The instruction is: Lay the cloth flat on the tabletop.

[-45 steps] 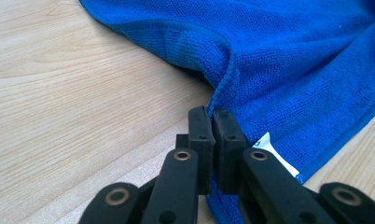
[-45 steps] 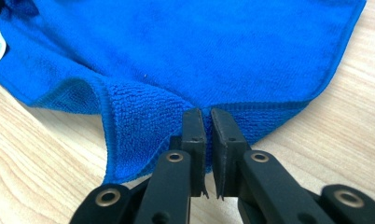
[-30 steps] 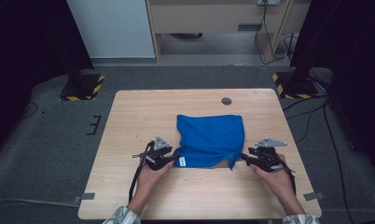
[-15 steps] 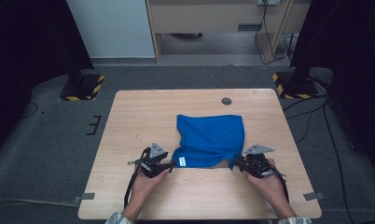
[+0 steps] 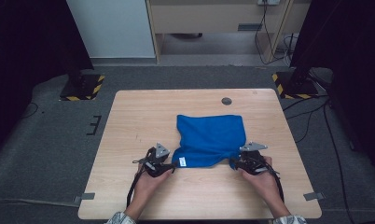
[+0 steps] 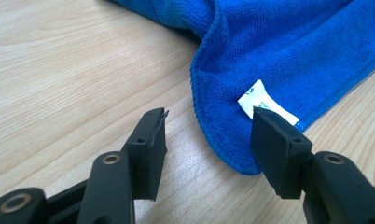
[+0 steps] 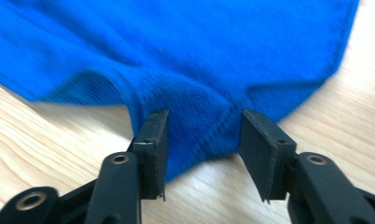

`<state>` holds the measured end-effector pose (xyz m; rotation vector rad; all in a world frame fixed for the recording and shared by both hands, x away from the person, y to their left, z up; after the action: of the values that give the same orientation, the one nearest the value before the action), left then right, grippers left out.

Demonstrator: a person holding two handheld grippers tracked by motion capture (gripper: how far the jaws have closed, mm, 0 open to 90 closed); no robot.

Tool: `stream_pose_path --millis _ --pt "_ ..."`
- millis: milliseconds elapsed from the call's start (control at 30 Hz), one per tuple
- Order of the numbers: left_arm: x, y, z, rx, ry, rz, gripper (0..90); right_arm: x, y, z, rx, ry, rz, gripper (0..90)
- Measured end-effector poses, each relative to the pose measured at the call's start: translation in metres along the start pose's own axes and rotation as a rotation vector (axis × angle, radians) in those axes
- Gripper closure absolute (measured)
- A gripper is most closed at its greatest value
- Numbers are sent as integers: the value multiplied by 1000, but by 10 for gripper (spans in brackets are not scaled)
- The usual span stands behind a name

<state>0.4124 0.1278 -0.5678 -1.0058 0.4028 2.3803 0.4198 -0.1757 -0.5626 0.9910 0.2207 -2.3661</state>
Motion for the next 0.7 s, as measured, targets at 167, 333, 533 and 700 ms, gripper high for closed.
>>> stream_pose_path --millis 167,333,533,700 --pt "1 -1 -1 3 -8 0 468 10 6 2 15 -48 0 509" --pt "2 1 -2 19 -18 -12 530 12 8 5 -17 -47 -5 637" --pt "1 4 -3 44 -22 -37 675 11 4 4 -54 -43 13 810" --pt "0 4 -3 59 -30 -54 806 10 1 5 -74 -45 25 889"
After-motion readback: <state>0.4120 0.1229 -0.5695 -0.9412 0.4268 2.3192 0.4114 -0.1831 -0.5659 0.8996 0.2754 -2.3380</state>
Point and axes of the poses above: each handheld gripper's, and its own axes: z roughly backward along the jaws, x roughly out of its underside, y roughly to its right, the point moved 6 cm from there along -z, roughly forward along the jaws, and after that the axes turned 4 degrees about z, right-handed, at the moved point
